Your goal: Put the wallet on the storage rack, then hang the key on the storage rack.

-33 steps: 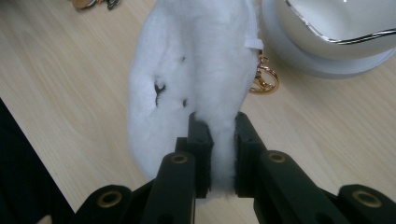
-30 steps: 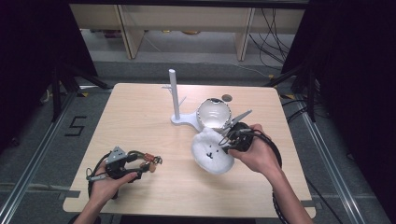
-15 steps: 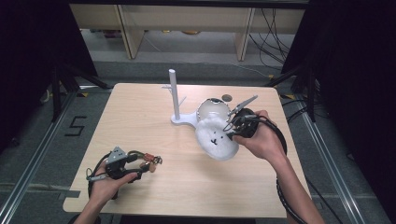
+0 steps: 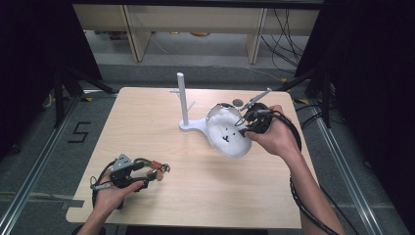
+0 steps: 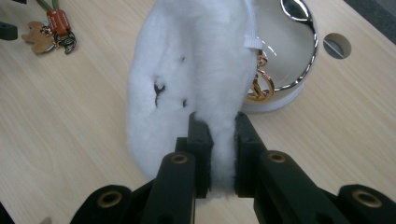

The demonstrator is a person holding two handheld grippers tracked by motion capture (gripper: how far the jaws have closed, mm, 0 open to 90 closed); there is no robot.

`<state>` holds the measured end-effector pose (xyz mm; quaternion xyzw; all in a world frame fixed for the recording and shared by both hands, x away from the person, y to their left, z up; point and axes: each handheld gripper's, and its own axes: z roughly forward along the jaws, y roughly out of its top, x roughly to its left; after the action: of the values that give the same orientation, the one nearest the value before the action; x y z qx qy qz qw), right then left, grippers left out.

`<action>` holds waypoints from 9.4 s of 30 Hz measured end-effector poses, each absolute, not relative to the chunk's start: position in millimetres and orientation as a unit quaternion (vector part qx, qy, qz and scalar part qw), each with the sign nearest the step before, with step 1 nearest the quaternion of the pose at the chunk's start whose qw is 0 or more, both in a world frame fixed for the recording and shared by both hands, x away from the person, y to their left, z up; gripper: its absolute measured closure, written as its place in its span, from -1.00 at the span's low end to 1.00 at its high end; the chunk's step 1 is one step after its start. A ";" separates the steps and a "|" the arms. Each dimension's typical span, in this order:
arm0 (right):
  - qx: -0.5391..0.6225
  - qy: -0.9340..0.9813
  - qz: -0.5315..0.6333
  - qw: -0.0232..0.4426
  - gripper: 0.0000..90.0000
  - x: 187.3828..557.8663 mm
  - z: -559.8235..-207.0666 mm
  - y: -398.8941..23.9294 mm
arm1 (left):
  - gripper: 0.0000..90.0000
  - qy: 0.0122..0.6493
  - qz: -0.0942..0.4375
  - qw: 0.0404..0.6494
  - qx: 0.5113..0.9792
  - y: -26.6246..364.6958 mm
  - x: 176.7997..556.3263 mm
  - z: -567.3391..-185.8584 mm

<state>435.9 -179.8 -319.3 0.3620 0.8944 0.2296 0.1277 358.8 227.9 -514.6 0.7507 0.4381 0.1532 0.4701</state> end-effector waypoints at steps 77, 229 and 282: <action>0.299 0.912 0.202 0.197 0.81 520.8 -323.9 -169.6 | -0.39 0.445 0.153 0.466 0.750 229.2 358.7 -517.7; 0.431 0.848 0.257 0.172 0.03 469.8 -396.7 -235.2 | -0.39 0.462 0.158 0.471 0.735 232.0 360.1 -514.9; 0.516 0.799 0.289 0.111 0.34 413.7 -450.3 -264.0 | 0.30 0.477 0.120 0.399 0.774 224.5 360.9 -494.9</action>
<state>413.7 -264.0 -450.3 0.5163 0.7986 0.2886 0.1109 360.9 224.5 -494.9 0.7741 0.4767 0.1203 0.3988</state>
